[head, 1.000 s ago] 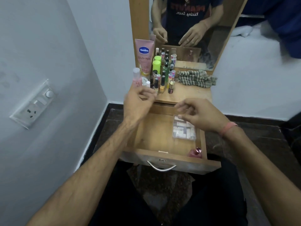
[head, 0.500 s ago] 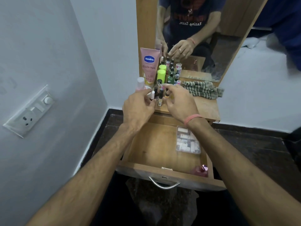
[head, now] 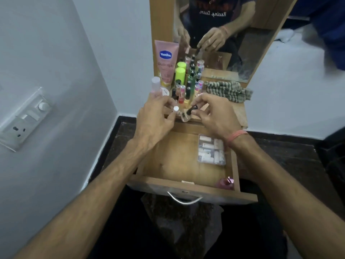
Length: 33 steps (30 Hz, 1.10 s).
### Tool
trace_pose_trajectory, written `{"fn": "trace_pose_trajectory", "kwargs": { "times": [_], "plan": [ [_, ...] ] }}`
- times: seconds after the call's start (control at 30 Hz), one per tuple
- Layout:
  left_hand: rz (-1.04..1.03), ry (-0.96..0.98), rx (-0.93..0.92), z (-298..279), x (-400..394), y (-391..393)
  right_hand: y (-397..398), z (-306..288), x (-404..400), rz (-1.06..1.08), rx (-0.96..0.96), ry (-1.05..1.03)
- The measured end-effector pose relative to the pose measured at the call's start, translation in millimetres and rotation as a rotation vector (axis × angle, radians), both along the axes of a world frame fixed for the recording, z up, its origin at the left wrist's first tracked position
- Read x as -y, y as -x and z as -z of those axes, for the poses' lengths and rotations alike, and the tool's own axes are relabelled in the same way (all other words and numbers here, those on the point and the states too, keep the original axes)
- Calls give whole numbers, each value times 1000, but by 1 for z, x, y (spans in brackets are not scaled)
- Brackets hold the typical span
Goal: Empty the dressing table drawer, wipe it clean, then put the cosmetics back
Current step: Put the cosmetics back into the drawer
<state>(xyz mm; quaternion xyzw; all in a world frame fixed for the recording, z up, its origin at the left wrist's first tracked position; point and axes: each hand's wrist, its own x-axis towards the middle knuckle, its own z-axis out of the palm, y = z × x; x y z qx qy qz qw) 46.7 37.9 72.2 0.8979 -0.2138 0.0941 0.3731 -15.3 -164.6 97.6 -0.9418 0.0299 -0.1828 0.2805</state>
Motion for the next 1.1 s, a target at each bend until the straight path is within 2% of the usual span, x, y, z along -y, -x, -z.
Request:
{"fn": "trace_pose_trajectory", "kwargs": {
  "times": [0.1, 0.2, 0.33, 0.6, 0.9, 1.1],
  "plan": [
    [180, 49, -145, 7, 5, 28, 47, 3, 26, -28, -144, -51],
    [302, 36, -330, 19, 25, 57, 87, 12, 51, -38, -317, 0],
    [418, -50, -432, 42, 57, 84, 114, 33, 67, -2, -481, 21],
    [357, -238, -370, 68, 89, 102, 126, 61, 70, 100, -497, 206],
    [330, -233, -396, 80, 101, 104, 125, 68, 69, 107, -466, 281],
    [342, -251, -393, 74, 102, 107, 122, 63, 70, 96, -550, 265]
  ]
}}
